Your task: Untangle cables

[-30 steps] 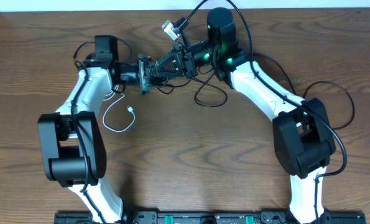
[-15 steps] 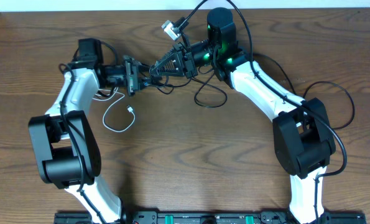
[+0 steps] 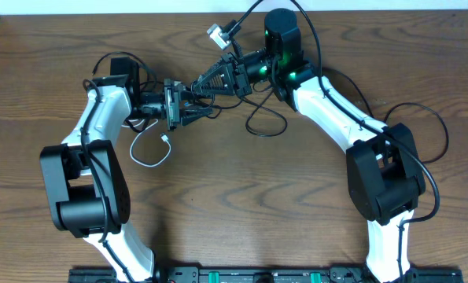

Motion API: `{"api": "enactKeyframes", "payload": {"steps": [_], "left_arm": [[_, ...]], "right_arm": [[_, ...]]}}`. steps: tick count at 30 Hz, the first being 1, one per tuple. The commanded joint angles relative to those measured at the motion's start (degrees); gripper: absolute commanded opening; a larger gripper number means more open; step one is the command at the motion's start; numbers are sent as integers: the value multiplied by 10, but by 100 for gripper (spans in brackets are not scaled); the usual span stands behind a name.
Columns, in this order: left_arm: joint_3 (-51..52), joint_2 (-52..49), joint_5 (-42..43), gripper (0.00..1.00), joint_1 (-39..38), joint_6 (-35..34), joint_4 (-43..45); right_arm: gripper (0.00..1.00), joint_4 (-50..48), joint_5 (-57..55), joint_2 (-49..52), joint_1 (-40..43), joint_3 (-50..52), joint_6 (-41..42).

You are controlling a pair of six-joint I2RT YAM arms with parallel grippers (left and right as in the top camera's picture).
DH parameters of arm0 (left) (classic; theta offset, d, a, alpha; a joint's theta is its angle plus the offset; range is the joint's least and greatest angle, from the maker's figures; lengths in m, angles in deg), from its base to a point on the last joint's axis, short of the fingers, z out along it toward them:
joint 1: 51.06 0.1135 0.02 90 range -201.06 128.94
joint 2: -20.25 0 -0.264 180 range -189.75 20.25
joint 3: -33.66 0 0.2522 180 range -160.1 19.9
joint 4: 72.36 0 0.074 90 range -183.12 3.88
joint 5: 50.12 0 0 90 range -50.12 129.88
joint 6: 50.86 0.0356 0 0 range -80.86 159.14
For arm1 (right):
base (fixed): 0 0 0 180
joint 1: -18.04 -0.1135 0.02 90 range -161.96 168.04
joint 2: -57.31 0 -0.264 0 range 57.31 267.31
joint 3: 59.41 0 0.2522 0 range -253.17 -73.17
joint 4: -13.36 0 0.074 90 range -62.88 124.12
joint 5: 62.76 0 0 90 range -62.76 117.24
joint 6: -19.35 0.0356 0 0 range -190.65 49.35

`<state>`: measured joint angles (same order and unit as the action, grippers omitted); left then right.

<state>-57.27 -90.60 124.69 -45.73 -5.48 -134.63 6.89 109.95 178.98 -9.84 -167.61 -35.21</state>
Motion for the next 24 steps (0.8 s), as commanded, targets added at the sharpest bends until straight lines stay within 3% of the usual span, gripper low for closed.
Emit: {"api": "enactKeyframes", "payload": {"steps": [1, 14, 18, 20, 24], "left_arm": [[1, -6, 13, 36, -9, 30, -9], [1, -6, 6, 35, -43, 26, -9], [1, -6, -5, 14, -43, 23, -9], [1, -6, -31, 8, -43, 12, -9], [1, -6, -107, 7, -43, -39, 4]], "right_arm": [[3, -2, 3, -20, 2, -11, 5], [1, -2, -1, -20, 0, -11, 6], [1, -2, -1, -20, 0, -11, 6], [1, -2, -1, -20, 0, -11, 8], [1, -2, 0, -20, 0, -11, 10]]}}
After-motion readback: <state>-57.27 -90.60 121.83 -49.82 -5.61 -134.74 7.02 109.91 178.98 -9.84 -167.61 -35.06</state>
